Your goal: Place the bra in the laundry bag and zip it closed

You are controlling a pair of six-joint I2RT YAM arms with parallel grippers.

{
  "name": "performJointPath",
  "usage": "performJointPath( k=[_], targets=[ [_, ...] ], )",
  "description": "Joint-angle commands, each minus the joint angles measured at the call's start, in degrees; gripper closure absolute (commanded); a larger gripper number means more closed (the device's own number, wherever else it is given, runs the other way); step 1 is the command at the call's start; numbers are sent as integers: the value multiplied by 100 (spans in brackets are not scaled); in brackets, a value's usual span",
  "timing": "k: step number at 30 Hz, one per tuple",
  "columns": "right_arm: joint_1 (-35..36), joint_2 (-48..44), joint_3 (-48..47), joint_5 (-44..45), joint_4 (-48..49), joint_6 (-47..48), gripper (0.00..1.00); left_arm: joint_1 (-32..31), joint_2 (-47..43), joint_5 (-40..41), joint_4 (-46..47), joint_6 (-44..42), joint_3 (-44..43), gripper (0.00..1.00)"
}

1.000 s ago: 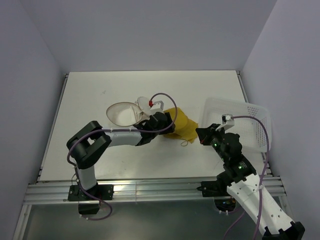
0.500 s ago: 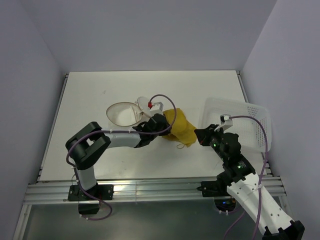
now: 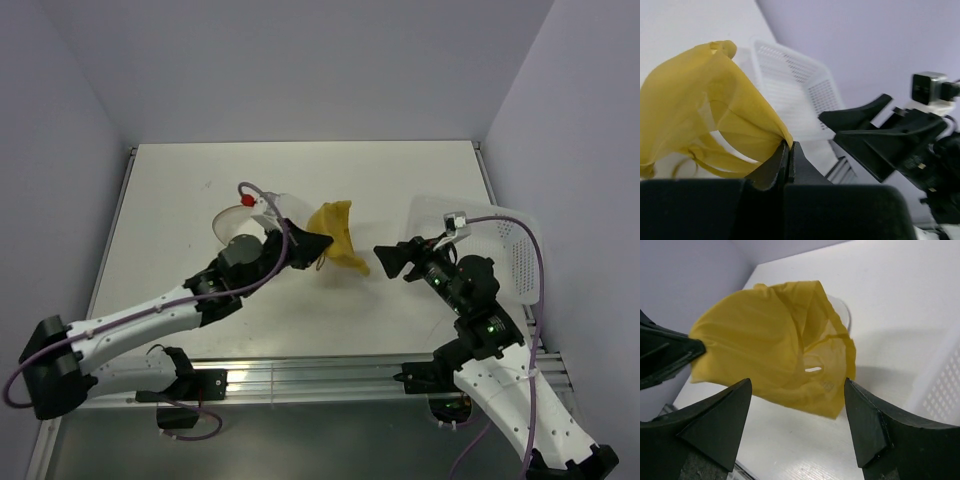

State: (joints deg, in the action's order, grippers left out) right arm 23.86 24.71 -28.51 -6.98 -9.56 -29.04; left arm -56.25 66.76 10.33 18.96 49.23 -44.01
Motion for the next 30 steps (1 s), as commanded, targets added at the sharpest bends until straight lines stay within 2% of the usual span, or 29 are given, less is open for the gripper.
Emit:
performJointPath(
  k=[1,5,8,11,12,13,16,20,24,30],
  targets=[
    [31,113,-435,-951,384,494,19,-18,-750,-303,-243,-28,173,100],
    [49,375,-734,-2478,876,435,19,-18,-1690,-497,-630,-116,191,100],
    [347,849,-988,-3063,1378,354,18,-18,-2122,-681,-735,-317,182,100],
    [1294,1123,-1418,-2618,1080,1055,16,-18,-2473,-532,-1008,-222,147,100],
    [1601,1246,-1533,-1928,810,1302,15,-18,-2553,-445,-1113,-160,130,100],
    [2170,1316,-1648,-1651,702,1826,14,-18,-2615,-348,-1314,-99,95,100],
    [2824,1597,-1850,-850,754,2568,12,-18,-2817,-215,-1448,139,103,100],
    [3055,2063,-2070,-532,842,3096,12,-18,-2967,-355,-1579,280,59,100],
    [3125,2170,-2018,-673,1210,3377,12,-18,-3072,-470,-1772,367,-11,100],
    [3134,2389,-2167,-664,1193,3580,15,-18,-3152,-829,-1764,666,-55,100]
  ],
)
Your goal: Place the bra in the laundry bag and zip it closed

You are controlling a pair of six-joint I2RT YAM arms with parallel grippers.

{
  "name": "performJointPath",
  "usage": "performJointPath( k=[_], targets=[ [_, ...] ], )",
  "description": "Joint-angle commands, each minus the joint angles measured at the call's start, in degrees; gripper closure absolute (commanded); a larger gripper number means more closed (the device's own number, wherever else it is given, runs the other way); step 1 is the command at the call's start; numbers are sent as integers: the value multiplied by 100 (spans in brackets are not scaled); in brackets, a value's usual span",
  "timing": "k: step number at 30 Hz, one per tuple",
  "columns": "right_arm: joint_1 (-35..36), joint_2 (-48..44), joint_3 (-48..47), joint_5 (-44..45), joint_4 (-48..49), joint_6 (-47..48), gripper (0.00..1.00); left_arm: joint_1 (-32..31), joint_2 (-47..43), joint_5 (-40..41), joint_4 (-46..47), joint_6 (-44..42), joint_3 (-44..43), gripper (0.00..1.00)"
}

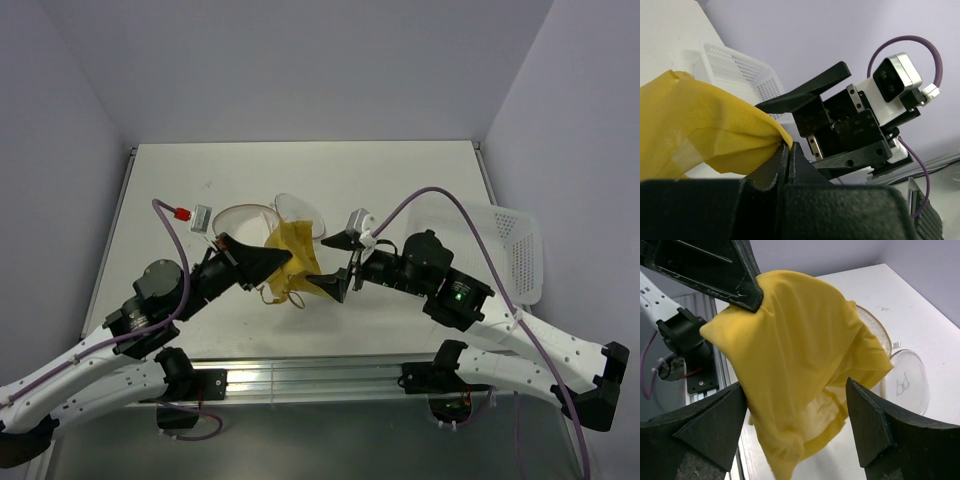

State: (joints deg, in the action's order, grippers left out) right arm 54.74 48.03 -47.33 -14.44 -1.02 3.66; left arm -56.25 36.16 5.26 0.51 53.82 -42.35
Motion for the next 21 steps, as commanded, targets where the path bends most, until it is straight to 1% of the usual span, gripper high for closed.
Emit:
performJointPath(
  k=[1,4,5,6,8,9,10,12,13,14,15,17,18,19,20,21],
  targets=[
    [45,66,-277,20,382,302,17,-18,-66,-384,80,286,-230,100],
    [45,92,-285,-401,470,241,22,-18,-48,-482,1,401,-274,100],
    [45,101,-285,-550,514,206,26,-18,-57,-482,-7,427,-274,100],
    [45,93,-285,-630,532,196,41,-18,-74,-482,-25,453,-265,100],
    [37,57,-268,-762,637,118,61,-18,-109,-587,-34,489,-291,100],
    [37,40,-285,-797,629,100,82,-18,-127,-587,-112,489,-309,100],
    [37,-21,-294,-858,620,82,88,-18,-144,-561,-348,489,-335,100],
    [10,-118,-364,-1017,603,-40,100,-18,-206,-561,-481,436,-371,100],
    [-7,-127,-417,-1069,550,-93,100,-18,-241,-552,-595,401,-379,99],
    [-25,-127,-504,-1131,324,-163,100,-18,-259,-561,-675,357,-397,94],
    [-51,-110,-705,-1245,173,-181,100,-18,-320,-535,-788,235,-423,75],
    [-86,-40,-917,-1298,-370,-286,100,-18,-364,-167,-1217,42,-563,56],
    [-95,-5,-1101,-1264,-530,-331,100,-18,-425,-70,-1420,-116,-616,43],
    [-113,13,-1181,-1237,-818,-348,100,-18,-461,1,-1570,-205,-652,39],
    [-121,39,-1260,-1211,-960,-575,100,-18,-513,28,-1702,-449,-661,31],
    [-122,83,-1426,-1202,-1101,-629,100,-18,-618,37,-1765,-547,-652,28]
  ],
)
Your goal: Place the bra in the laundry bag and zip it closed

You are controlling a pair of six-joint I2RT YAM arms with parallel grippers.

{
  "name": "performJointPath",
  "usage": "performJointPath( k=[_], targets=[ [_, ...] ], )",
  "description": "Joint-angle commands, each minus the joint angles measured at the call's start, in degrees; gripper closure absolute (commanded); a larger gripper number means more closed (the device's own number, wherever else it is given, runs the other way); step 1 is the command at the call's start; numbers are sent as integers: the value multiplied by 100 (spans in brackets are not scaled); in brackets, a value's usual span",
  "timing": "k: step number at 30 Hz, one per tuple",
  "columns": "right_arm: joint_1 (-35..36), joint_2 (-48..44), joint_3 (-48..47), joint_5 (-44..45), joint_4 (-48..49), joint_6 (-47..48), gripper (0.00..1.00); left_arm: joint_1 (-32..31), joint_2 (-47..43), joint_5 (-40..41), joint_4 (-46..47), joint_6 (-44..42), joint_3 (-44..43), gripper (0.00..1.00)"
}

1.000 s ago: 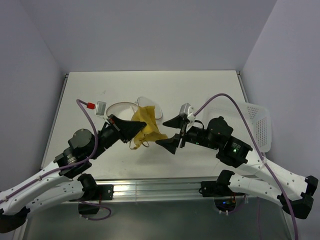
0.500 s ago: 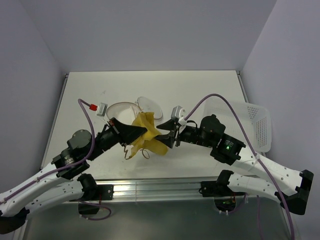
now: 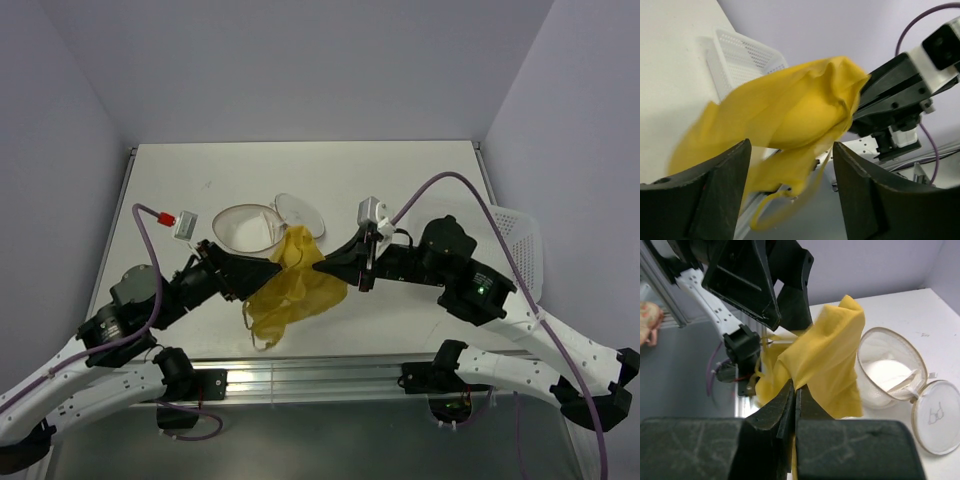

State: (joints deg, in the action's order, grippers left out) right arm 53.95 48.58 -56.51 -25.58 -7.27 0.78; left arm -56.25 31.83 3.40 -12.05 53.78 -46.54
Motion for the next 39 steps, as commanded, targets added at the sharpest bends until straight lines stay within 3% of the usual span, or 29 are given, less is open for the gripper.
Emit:
performJointPath(
  k=[1,11,25,31,39],
  targets=[
    [-52,46,-588,-96,-747,-463,100,-18,-247,240,-569,-640,-206,26],
    [-411,687,-2064,-885,-2313,-1150,100,-18,-318,-761,-210,-1361,312,18],
    [-544,679,-2496,-2618,-2894,-1018,100,-18,-160,-735,-333,-2327,181,16],
    [-553,714,-2461,-3767,-2649,-992,100,-18,-64,-1454,36,-2820,216,14],
    [-561,820,-2567,-4007,-2473,-1167,100,-18,24,-3220,993,-2557,505,20]
  ],
)
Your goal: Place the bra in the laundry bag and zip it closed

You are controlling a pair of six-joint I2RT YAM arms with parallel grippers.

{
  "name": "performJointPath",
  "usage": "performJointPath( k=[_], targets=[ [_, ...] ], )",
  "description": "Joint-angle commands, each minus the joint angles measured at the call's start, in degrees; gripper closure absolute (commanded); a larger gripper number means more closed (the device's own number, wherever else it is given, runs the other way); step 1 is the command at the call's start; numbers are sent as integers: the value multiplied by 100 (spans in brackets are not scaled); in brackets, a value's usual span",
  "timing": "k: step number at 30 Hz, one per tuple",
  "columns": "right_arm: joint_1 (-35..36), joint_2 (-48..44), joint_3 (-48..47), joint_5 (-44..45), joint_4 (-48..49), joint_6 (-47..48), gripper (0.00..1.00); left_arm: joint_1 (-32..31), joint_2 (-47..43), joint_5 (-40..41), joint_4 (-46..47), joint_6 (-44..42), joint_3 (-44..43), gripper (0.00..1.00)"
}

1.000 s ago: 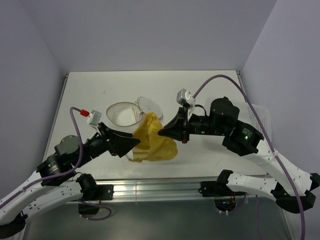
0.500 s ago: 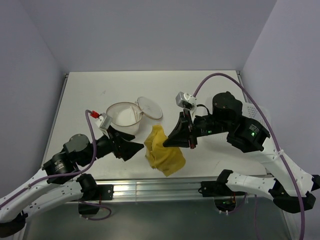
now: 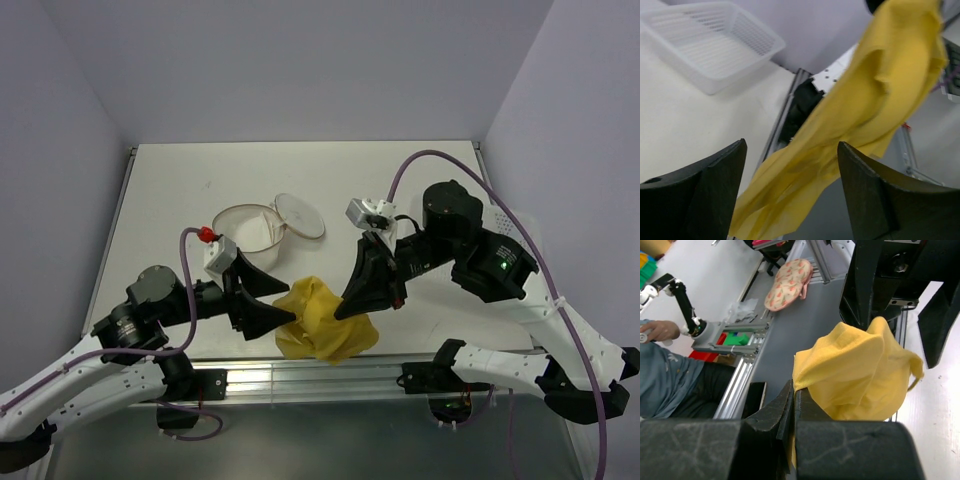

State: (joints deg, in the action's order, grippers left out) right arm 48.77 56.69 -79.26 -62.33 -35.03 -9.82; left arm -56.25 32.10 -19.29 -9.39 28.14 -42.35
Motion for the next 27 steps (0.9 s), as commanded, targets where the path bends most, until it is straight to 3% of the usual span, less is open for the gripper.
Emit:
performJointPath(
  k=[1,6,12,15,18,22,23,24,27],
  targets=[
    [-35,9,-309,-333,321,-125,100,-18,16,-1058,797,94,112,23],
    [-52,9,-423,-403,409,-178,100,-18,165,-1533,1097,279,235,30],
    [-87,62,-563,-702,664,-336,100,-35,394,-1490,1193,280,288,24],
    [-96,71,-608,-711,672,-310,100,-44,420,-1595,1360,315,289,25],
    [-210,88,-590,-720,716,-327,100,-70,385,-1657,1474,376,280,38],
    [-491,62,-328,-842,1076,-564,100,-97,297,-1850,1668,587,288,67],
    [-553,44,-266,-938,1207,-765,100,-114,280,-1868,1686,622,288,69],
    [-666,36,-187,-974,1548,-906,100,-132,253,-1912,1712,649,288,70],
    [-773,-8,86,-1159,2251,-1458,100,-150,201,-2008,1730,701,280,53]
  ],
)
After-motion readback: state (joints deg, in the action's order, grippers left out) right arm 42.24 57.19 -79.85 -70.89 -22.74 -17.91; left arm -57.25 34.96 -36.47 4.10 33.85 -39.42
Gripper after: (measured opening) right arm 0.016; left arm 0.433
